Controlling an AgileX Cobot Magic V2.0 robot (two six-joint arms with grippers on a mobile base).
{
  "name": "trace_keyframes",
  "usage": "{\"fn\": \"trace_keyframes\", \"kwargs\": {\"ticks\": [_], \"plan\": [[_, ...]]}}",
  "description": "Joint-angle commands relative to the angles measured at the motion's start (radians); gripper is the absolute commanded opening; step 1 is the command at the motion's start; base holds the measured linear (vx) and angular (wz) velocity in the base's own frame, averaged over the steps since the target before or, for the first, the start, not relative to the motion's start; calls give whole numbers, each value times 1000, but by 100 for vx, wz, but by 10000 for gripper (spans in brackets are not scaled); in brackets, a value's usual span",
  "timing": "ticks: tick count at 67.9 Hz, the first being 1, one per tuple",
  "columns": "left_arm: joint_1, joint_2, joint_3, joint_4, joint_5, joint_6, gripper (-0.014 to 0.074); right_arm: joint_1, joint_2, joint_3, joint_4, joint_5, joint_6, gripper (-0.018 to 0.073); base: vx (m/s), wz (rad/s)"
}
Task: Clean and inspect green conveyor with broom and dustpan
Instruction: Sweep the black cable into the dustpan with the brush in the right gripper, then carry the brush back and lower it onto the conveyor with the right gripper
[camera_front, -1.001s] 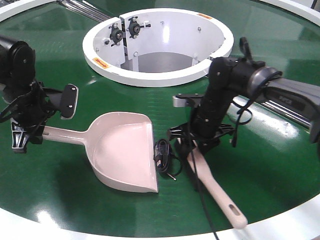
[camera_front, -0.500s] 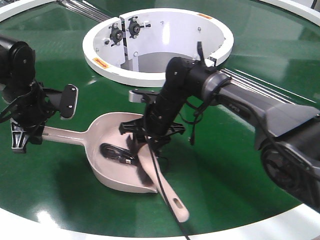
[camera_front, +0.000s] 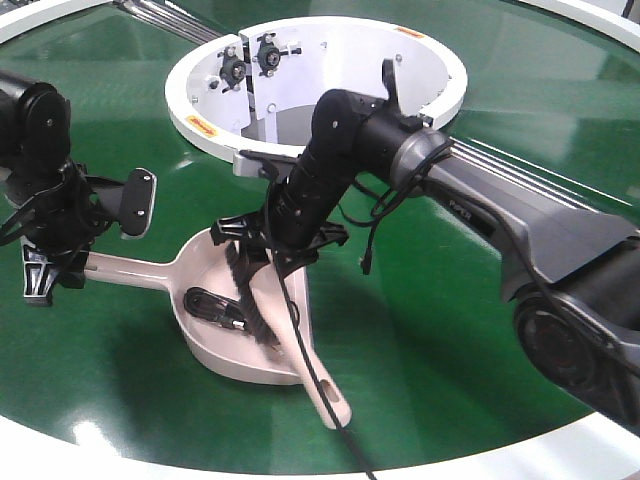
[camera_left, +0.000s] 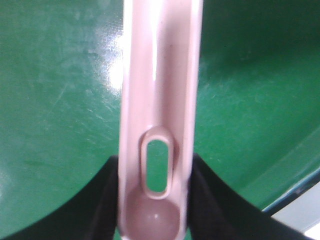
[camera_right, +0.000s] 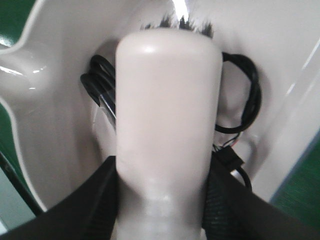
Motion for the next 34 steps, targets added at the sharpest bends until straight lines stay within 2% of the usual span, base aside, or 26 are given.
{"fn": "trace_keyframes", "kwargs": {"ticks": [1, 12, 22, 34], "plan": [[-8, -46, -28, -22, -9, 3, -6, -15, -112, -35, -17, 45, 8, -3, 0, 0], [-8, -46, -28, -22, -9, 3, -6, -47, -176, -35, -39, 45, 10, -3, 0, 0], [-8, -46, -28, -22, -9, 3, -6, -87, -226, -27, -149, 45, 11, -3, 0, 0], [-8, -46, -28, -22, -9, 3, -6, -158, -286, 92, -184, 45, -3, -3, 0, 0]]}}
